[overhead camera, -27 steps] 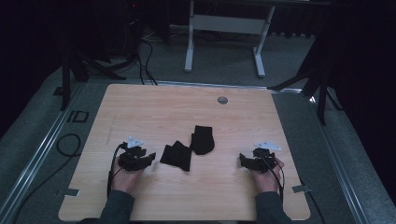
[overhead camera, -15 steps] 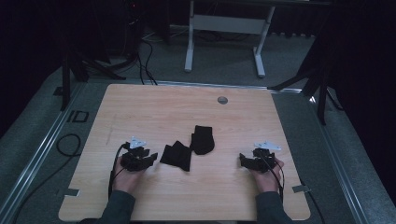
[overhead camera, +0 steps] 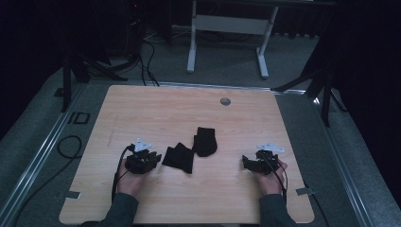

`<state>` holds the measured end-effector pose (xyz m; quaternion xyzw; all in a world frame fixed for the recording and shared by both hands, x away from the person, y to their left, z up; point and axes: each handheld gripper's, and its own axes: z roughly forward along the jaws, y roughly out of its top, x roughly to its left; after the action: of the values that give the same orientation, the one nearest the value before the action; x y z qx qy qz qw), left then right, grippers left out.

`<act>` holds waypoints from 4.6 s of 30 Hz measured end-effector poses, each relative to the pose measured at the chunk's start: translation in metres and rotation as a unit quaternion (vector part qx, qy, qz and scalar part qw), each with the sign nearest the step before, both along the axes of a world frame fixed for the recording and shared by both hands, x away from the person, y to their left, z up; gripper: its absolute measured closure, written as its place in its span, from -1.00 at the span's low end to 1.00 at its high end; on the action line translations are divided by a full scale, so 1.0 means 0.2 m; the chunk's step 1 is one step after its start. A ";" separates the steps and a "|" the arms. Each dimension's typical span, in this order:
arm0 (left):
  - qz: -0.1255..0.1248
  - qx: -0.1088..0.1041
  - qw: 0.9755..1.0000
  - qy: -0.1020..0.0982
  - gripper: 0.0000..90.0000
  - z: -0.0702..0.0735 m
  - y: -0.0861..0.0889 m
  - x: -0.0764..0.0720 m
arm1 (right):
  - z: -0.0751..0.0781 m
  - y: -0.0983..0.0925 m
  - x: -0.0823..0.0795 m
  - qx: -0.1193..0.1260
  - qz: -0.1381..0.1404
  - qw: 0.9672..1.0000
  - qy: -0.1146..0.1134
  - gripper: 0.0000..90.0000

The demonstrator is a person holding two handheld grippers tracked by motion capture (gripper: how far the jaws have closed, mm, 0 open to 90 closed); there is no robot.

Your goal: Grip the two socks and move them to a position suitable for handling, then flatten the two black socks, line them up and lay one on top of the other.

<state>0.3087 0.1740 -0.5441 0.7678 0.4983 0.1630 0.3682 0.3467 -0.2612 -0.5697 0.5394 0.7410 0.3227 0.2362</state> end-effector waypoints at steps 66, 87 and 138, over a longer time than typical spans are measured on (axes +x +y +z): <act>-0.124 0.063 0.990 -0.004 1.00 -0.07 -0.31 -0.20 | 0.04 0.09 -0.05 -0.010 0.022 1.000 0.013 -0.11; -0.151 0.064 0.986 -0.014 1.00 -0.07 -0.40 -0.23 | 0.25 0.46 -0.18 0.042 0.163 0.986 0.007 0.09; -0.117 0.081 0.990 -0.015 0.94 -0.05 -0.33 -0.19 | 0.24 0.44 -0.17 0.058 0.193 0.978 0.057 0.92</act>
<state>0.2704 0.1083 -0.5543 0.8457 0.3843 0.1699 0.3289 0.3120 -0.1732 -0.5214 0.4166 0.8232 0.3738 0.0953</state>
